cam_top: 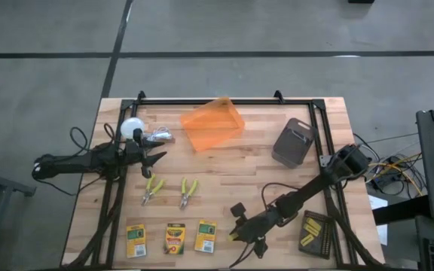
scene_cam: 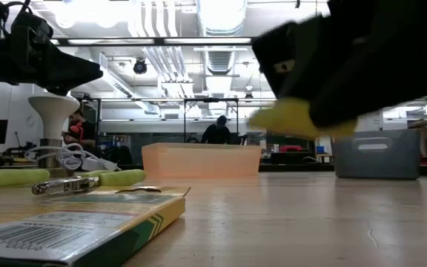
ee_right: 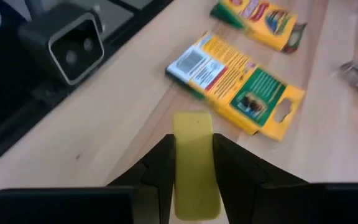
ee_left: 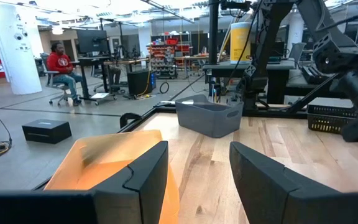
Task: Pick & Place School Supplies
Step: Put the yellow eraser into the black basket
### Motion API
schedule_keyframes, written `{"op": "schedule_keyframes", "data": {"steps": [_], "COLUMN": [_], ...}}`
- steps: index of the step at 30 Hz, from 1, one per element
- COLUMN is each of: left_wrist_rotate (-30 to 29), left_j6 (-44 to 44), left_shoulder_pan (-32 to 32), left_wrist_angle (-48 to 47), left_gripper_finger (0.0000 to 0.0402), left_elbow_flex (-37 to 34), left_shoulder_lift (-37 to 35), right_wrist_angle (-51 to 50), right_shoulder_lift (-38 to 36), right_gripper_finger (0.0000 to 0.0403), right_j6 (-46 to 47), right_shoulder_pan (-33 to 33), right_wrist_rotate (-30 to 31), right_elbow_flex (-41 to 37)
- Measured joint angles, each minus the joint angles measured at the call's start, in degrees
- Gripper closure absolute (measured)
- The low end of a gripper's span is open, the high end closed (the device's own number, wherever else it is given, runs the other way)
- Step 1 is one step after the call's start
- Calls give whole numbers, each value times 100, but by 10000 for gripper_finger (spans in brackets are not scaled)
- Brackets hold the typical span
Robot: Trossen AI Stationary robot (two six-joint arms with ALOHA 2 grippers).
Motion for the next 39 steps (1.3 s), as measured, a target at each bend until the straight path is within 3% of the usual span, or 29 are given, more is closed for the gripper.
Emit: {"op": "schedule_keyframes", "data": {"steps": [14,31,39], "left_wrist_rotate": [3,0,2], "left_j6": [0,-2,-2], "left_shoulder_pan": [2,0,0], "left_wrist_angle": [2,0,0], "left_gripper_finger": [223,223,223], "left_elbow_flex": [0,-2,0], "left_shoulder_lift": [0,0,0], "right_wrist_angle": [-1070,-2039,-2552], "right_shoulder_lift": [-1000,-2981,-3738], "right_gripper_finger": [307,307,307], "right_j6": [50,1447,1402], "right_shoulder_pan": [287,910,1260], "right_wrist_rotate": [-13,-46,-833], "right_elbow_flex": [-120,-1265,-1381]}}
